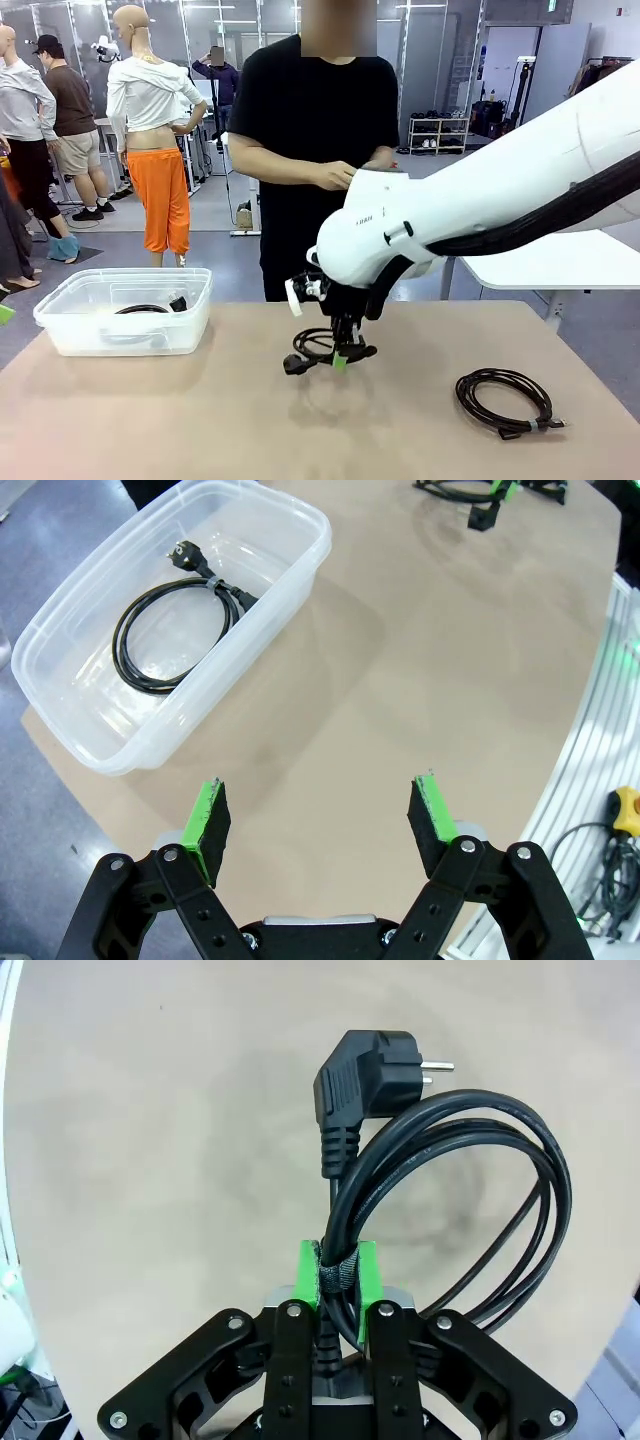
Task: Organize and store the cables.
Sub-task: Place the Power Cable into the Organizing box.
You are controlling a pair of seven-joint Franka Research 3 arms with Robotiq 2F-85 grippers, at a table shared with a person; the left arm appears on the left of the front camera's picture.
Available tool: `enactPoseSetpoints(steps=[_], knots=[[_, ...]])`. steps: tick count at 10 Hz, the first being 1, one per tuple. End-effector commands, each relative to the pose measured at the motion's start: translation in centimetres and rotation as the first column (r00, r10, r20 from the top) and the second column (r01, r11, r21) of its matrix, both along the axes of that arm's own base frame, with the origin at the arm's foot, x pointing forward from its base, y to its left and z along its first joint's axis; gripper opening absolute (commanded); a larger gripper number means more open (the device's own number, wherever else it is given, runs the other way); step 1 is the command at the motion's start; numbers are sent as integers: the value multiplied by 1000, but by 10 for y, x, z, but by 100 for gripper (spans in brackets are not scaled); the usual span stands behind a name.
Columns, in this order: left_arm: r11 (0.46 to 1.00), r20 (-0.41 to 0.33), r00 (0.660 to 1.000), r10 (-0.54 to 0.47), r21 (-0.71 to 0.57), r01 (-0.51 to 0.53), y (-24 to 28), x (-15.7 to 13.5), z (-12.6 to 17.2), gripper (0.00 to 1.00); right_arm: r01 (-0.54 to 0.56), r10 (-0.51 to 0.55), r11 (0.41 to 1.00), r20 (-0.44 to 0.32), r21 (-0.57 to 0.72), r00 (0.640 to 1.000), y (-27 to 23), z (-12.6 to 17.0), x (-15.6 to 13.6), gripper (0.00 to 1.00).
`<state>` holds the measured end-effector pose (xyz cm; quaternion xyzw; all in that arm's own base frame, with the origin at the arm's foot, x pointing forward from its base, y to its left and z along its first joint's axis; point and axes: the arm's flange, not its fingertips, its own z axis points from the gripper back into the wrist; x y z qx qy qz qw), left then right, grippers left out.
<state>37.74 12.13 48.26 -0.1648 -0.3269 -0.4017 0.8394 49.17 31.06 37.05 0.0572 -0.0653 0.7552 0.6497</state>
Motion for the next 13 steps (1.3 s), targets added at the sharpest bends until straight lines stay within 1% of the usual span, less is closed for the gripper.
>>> enactPoseSetpoints(steps=[1, 3, 4, 5, 6, 7, 8, 9, 10, 11, 12, 13], knots=[[1000, -18, 1000, 9, -11, -9, 0, 2, 5, 91, 19, -19, 1000, -45, 11, 999, 2, -13, -4, 0], [1000, -18, 1000, 9, -11, -9, 0, 2, 5, 91, 15, -13, 999, -82, 28, 997, 5, -24, -8, 0], [1000, -18, 1000, 9, -11, -9, 0, 2, 5, 91, 26, -21, 999, -114, 46, 993, 5, -31, -8, 0], [1000, -18, 1000, 9, -11, -9, 0, 2, 5, 91, 35, -25, 997, -135, 70, 990, 3, -32, -9, 29], [1000, -18, 1000, 9, -11, -9, 0, 2, 5, 91, 35, -25, 996, -124, 79, 992, -1, -27, -10, 69], [1000, 0, 1000, 0, 0, 0, 0, 0, 0, 91, 39, -26, 995, -134, 93, 991, -6, -21, -12, 81], [999, -13, 999, -38, -1, 38, -17, 3, 5, 91, 53, -40, 993, -125, 109, 991, -15, -14, -13, 100], [999, -33, 998, -50, -8, 50, -35, 5, 11, 91, 72, -57, 988, -113, 138, 992, -31, -5, -14, 100], [998, -57, 996, -62, -6, 62, -61, 8, 17, 91, 105, -89, 978, -95, 181, 992, -58, 8, -14, 100], [997, -79, 994, -69, 21, 71, -85, 9, 20, 91, 142, -124, 961, -90, 237, 988, -90, 19, -15, 100], [997, -102, 993, -66, 25, 69, -114, 9, 23, 91, 176, -153, 940, -102, 294, 983, -129, 31, -17, 100], [996, -115, 991, -71, 50, 77, -147, 8, 24, 91, 194, -175, 924, -85, 329, 981, -170, 40, -22, 100]])
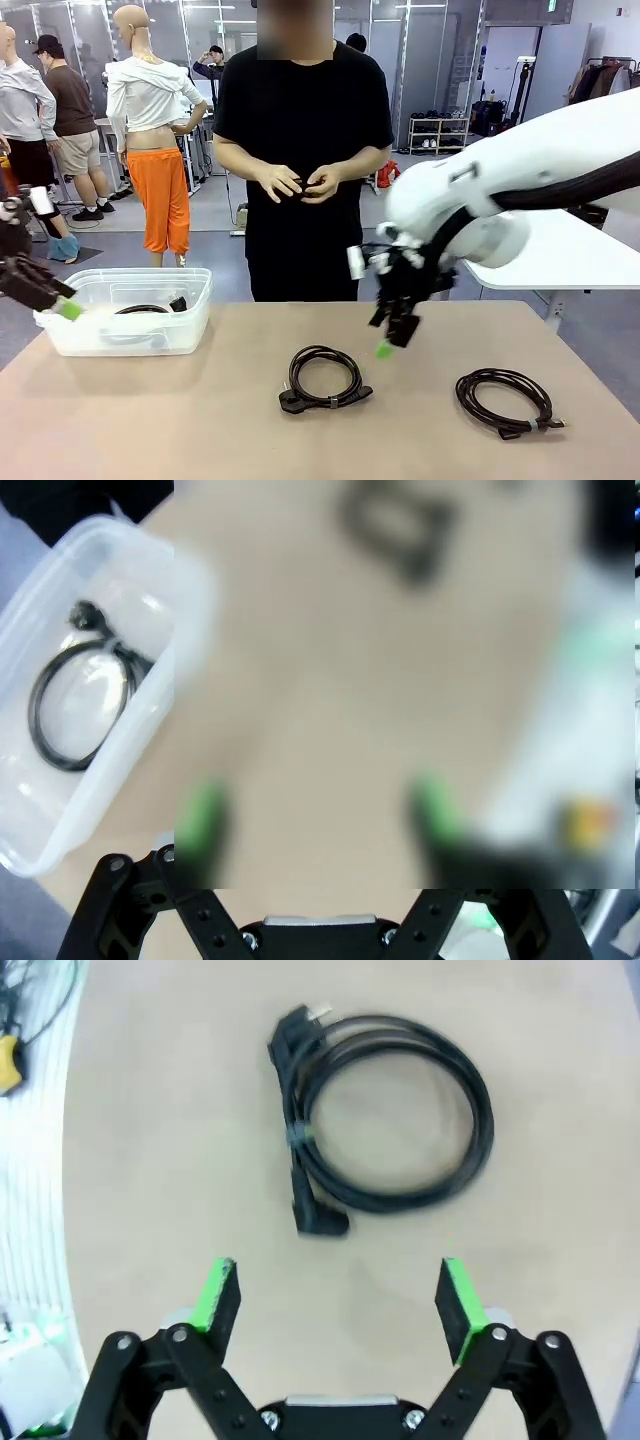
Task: Organize and store the cables.
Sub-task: Place the Power Cable into the Organizing box.
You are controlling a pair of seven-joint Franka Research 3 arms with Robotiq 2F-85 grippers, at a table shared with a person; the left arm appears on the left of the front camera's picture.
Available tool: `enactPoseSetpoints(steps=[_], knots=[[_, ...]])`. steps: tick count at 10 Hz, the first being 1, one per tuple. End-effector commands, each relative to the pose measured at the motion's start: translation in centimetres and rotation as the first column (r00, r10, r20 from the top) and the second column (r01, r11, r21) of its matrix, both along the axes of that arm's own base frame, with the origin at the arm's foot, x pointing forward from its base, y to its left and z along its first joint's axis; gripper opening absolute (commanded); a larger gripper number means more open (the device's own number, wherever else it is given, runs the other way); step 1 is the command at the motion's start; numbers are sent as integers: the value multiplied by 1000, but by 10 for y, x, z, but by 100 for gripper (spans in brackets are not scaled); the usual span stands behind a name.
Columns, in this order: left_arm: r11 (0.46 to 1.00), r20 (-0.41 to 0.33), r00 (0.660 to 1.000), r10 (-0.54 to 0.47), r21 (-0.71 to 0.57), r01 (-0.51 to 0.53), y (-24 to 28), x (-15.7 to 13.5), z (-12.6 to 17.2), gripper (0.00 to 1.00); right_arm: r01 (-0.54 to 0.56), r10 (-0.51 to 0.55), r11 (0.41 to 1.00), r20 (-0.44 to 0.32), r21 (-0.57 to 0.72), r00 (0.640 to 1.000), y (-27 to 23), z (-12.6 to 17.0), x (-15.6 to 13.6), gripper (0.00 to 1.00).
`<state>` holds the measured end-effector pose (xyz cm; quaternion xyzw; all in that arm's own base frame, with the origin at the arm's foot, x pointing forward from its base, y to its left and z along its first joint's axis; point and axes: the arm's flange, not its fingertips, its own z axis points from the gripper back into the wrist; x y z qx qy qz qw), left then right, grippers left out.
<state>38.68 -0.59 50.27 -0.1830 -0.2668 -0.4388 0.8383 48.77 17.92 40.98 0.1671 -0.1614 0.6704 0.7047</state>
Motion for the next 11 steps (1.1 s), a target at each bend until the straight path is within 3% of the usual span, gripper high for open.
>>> enactPoseSetpoints(steps=[1, 4, 7, 11], knots=[[999, 2, 999, 34, 31, -34, -58, 0, 6, 91, 60, -64, 992, 34, 110, 997, -86, 10, -25, 100], [992, -19, 999, 41, 120, -38, -181, -4, -2, 91, 229, -263, 932, 90, 280, 961, -224, 25, -58, 100], [975, 29, 997, 75, 209, -79, -294, -4, -27, 91, 325, -396, 843, 85, 428, 914, -341, 12, -97, 100], [922, -3, 1000, -3, 387, 4, -399, -7, -70, 91, 361, -487, 727, 69, 584, 871, -424, -19, -145, 100]])
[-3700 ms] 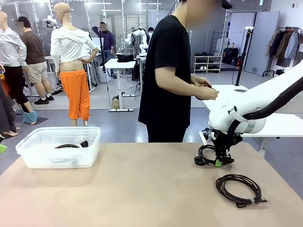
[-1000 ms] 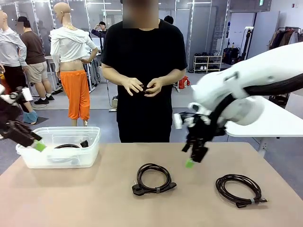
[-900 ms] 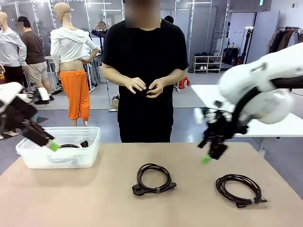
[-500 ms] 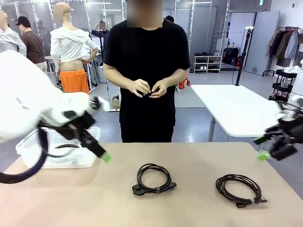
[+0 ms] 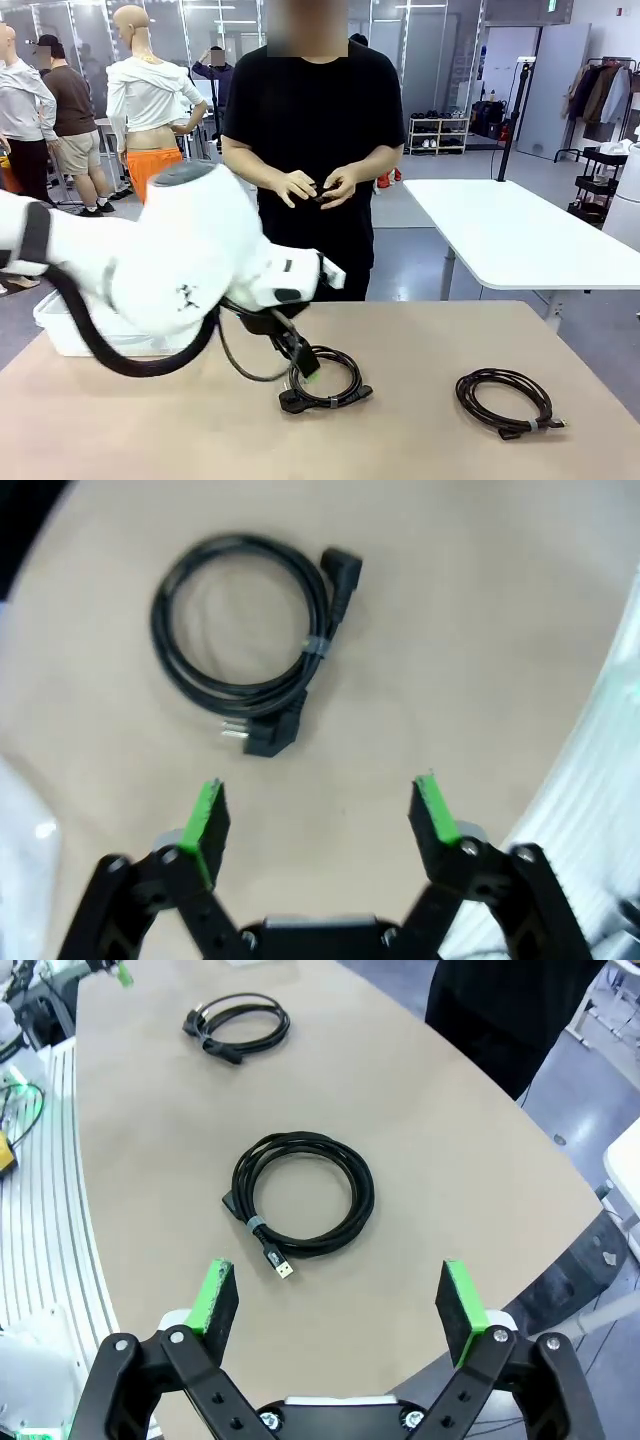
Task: Organize and store the cables.
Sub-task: Place the Power Cable into the Organizing box.
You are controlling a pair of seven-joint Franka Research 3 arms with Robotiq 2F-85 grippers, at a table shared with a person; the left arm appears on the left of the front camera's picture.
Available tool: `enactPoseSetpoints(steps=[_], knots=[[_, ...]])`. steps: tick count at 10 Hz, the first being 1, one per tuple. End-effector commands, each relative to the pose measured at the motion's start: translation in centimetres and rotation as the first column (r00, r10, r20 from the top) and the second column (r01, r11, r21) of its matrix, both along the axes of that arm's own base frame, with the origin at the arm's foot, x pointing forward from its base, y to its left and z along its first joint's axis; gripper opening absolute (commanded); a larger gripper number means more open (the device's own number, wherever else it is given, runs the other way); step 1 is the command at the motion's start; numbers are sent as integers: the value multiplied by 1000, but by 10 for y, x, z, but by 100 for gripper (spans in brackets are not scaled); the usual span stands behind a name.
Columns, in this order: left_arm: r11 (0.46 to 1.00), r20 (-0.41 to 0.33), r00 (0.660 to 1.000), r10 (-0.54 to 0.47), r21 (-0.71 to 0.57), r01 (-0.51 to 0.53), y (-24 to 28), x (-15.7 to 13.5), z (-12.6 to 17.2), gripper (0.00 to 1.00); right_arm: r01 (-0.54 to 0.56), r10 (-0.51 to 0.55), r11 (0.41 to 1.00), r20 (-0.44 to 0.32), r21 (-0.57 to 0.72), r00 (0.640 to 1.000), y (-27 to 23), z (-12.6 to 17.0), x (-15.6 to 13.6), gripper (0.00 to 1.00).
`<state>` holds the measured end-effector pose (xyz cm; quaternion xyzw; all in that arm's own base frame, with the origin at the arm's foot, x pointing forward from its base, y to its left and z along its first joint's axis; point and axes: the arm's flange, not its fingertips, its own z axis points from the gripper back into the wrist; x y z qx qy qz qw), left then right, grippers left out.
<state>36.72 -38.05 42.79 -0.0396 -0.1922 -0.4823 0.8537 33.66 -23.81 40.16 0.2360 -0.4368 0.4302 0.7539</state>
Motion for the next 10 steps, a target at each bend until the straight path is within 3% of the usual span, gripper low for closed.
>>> enactPoseSetpoints(steps=[1, 3, 4, 5, 6, 10], knots=[[995, -29, 999, 19, 103, -16, -39, 11, -5, 91, 1, -4, 997, 46, 73, 999, -19, -18, 0, 100], [984, -63, 997, -38, 173, 49, -57, 12, -21, 91, -28, 18, 996, 106, 87, 994, -35, -27, -2, 100], [980, -73, 994, -83, 173, 95, -58, 13, -22, 91, -109, 98, 992, 148, 66, 984, -34, -29, 1, 100], [975, -91, 986, -140, 162, 153, -55, 13, -18, 91, 13, -18, 997, 56, 77, 998, -24, -24, -12, 100], [987, -58, 997, -46, 149, 54, -46, 6, -27, 91, 13, -18, 997, 56, 77, 998, -24, -24, -12, 100], [985, -69, 995, -68, 157, 78, -51, 12, -27, 91, 13, -18, 997, 56, 77, 998, -24, -24, -12, 100]])
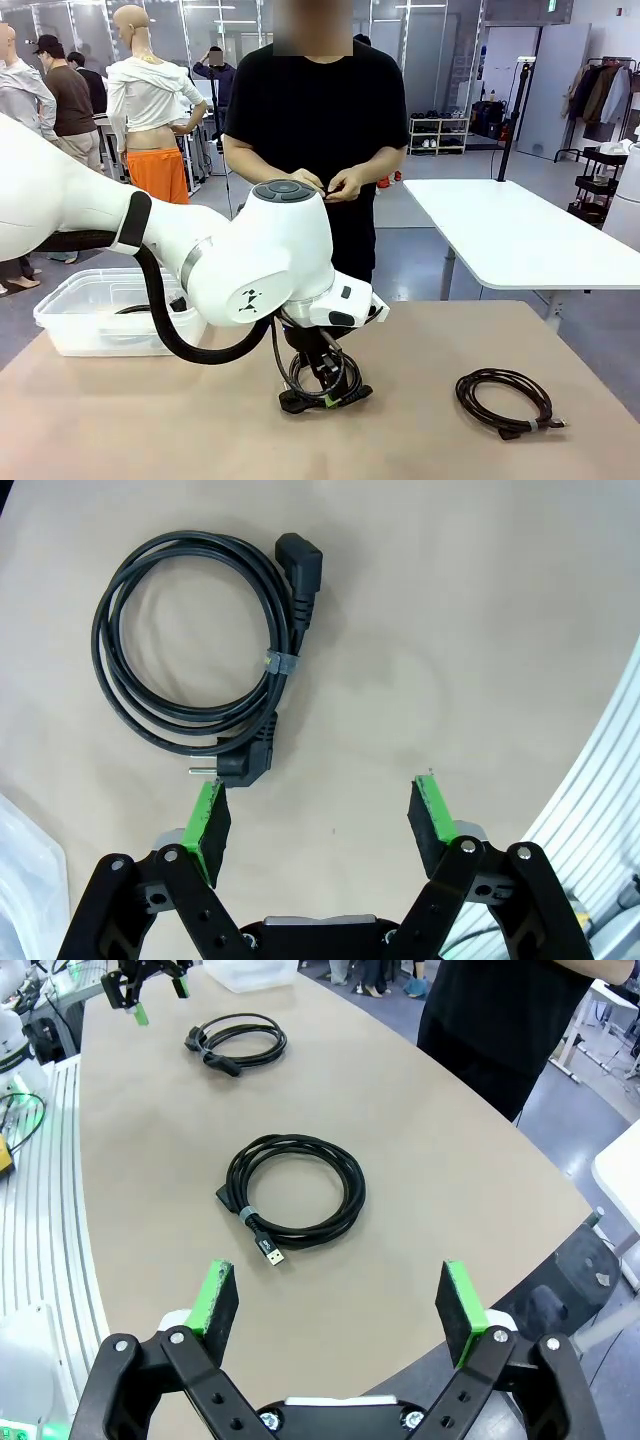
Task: Organize and store the cables.
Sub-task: Place the Power Cable into the Organizing box.
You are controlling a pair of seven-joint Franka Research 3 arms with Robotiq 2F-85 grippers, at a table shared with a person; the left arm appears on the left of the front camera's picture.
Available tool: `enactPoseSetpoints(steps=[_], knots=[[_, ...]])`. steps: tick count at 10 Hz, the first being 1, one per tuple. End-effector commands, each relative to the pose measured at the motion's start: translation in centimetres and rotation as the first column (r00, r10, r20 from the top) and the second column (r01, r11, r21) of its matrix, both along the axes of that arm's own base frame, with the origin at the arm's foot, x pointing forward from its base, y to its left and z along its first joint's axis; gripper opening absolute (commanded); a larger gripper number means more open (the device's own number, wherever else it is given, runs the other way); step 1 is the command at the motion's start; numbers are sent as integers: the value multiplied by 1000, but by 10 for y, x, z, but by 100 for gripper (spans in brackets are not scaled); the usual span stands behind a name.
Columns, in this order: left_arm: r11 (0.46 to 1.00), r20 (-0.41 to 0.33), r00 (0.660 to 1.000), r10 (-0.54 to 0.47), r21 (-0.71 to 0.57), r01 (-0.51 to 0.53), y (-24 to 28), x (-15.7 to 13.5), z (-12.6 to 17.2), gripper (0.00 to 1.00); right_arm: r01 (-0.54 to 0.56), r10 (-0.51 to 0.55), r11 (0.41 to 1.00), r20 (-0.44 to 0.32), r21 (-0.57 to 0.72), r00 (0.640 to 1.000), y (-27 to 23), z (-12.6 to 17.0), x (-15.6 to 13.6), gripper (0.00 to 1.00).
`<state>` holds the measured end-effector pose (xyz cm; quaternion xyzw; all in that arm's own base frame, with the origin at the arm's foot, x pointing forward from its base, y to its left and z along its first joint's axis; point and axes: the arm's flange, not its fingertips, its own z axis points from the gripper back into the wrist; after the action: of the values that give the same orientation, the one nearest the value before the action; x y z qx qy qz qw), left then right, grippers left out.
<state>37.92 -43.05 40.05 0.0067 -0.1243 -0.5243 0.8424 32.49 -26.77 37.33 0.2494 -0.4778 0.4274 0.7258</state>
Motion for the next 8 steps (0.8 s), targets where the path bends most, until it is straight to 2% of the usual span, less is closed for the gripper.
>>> enactPoseSetpoints(steps=[1, 3, 5, 8], knots=[[989, 86, 985, -148, -1, 149, -8, -1, -6, 91, 27, -27, 1000, -18, 6, 999, 5, 4, -1, 100], [969, 127, 965, -229, 120, 214, -18, 12, -31, 91, 27, -27, 1000, -18, 6, 999, 5, 4, -1, 100], [958, 84, 965, -250, 165, 234, -31, 27, -51, 91, 27, -27, 1000, -18, 6, 999, 5, 4, -1, 100], [956, 33, 966, -258, 155, 250, -35, 43, -64, 91, 27, -27, 1000, -18, 6, 999, 5, 4, -1, 100]])
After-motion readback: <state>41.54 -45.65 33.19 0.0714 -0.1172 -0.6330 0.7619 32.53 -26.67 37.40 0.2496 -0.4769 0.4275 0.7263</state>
